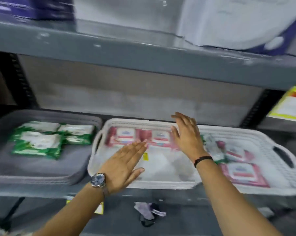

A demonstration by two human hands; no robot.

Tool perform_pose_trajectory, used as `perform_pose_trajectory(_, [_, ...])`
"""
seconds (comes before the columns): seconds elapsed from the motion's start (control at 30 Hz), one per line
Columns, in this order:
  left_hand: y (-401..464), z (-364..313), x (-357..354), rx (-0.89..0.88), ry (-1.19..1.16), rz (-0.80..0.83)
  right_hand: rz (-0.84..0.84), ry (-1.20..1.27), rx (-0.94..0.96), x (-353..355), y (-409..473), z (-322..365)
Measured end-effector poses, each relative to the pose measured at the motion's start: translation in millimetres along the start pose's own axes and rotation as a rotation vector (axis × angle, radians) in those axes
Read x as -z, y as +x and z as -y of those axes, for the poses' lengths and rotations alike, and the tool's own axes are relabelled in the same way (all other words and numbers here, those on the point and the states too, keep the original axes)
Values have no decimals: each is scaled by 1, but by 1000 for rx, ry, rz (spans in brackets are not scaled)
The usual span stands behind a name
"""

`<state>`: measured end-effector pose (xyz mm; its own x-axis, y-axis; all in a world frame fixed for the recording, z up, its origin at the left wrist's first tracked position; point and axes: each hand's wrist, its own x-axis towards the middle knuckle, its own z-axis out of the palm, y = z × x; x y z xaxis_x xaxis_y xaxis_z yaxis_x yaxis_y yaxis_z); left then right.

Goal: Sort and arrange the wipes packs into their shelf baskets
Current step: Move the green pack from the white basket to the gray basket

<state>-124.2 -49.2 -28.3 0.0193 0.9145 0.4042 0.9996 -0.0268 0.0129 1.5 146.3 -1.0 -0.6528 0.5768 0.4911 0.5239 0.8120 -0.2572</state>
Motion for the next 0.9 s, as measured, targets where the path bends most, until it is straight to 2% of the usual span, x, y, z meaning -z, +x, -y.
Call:
perform_pose_trajectory(0.1, [34,-48,-22,-81,0,1,-10,-107,-170,33,-33,-71])
perform_pose_trajectory(0.23, [66,-90,-50,-144,45,75,202,-233,-318,49,-70,-133])
perform_pose_trajectory(0.43, [75,-99,-76,-173,97,214,410,-26,-505,22,-71,-143])
perform_pose_trajectory(0.57, [74,-99,-78,-184,105,267,488,-109,-560,1,-61,-138])
perform_pose_trajectory(0.73, [72,-100,-78,-190,131,277,381,-227,-570,-14,-60,-133])
perform_pose_trajectory(0.9, [68,-99,-72,-208,170,260,223,-102,-651,-1,-57,-129])
